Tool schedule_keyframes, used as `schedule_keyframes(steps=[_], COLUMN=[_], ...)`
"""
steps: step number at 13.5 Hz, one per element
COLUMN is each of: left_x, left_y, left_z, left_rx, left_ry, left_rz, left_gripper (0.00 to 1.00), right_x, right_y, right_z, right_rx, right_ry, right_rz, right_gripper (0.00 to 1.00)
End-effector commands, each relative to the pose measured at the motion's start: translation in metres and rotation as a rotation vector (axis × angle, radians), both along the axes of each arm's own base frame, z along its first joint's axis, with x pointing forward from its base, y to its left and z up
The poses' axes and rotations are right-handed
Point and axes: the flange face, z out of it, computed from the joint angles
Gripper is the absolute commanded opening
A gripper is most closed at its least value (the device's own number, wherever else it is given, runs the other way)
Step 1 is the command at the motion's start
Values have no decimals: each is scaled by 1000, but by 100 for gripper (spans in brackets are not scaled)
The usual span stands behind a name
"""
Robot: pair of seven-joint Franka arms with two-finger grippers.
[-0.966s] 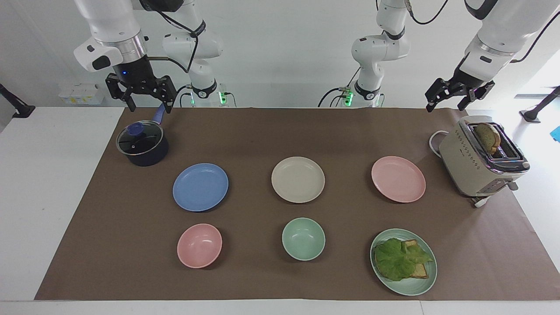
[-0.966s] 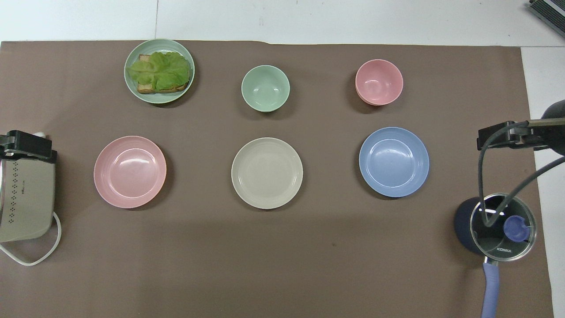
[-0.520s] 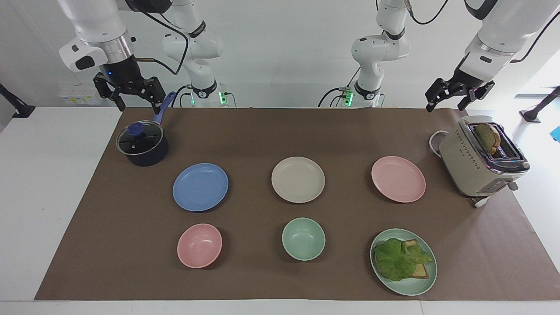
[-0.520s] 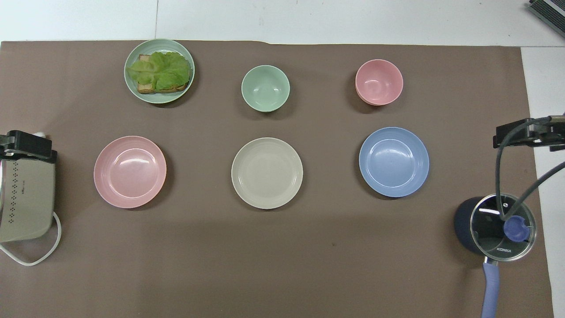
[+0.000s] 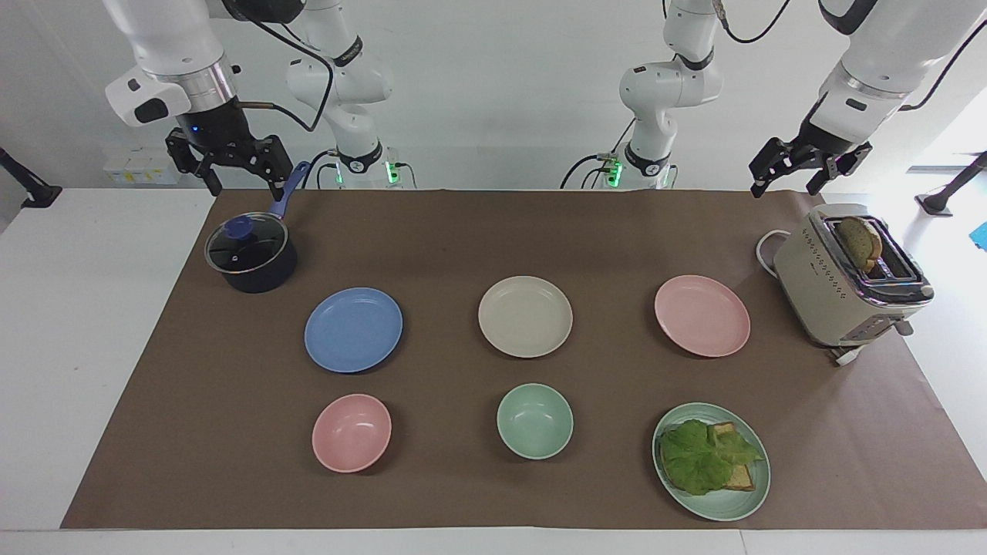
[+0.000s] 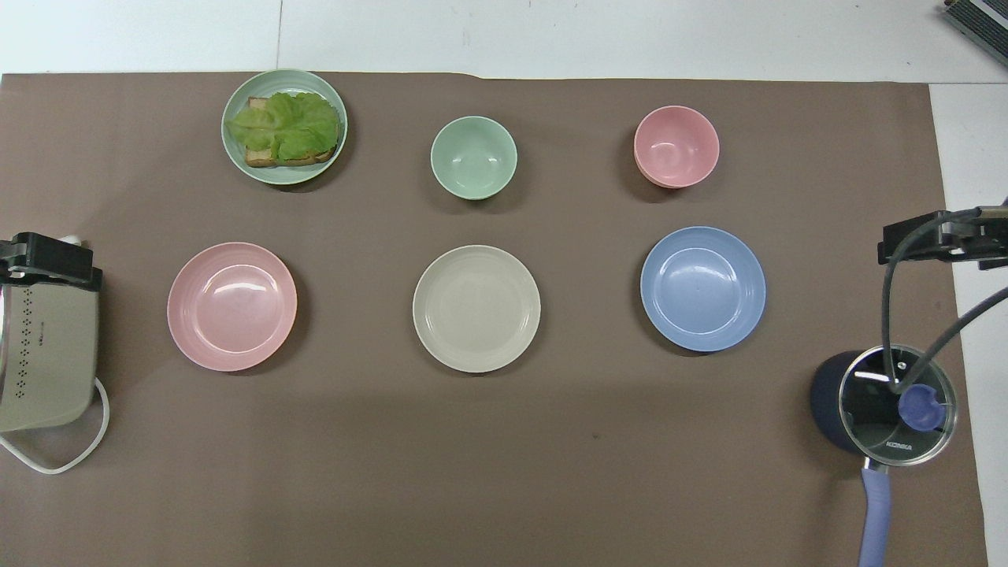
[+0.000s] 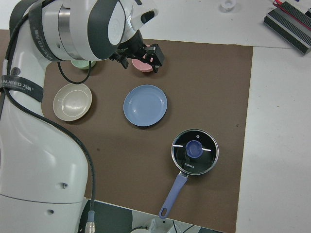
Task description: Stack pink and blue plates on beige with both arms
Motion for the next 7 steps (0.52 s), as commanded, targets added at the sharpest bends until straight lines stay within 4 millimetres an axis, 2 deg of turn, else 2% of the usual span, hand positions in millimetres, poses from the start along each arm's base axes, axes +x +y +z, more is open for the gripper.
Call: schedule_keyframes(steps=[1, 2, 4, 7], left_x=[-4, -3, -1, -7], left_y=[9, 23, 23, 40], left_z=[-4, -36, -116, -217], left_rx=[-10, -12, -10, -11], left_ry=[-5, 53, 70, 67], left_rz=[42, 65, 57, 71], left_gripper=[100, 100, 100, 100], right_x=[-3, -3, -3, -3], right_y=[0, 0, 1, 0], right_z=[1, 0, 1, 0], right_rx=[29, 29, 29, 29], right_ry=[-3, -1, -3, -1], right_rz=[-6, -6, -5, -6], right_gripper=[100, 100, 100, 100])
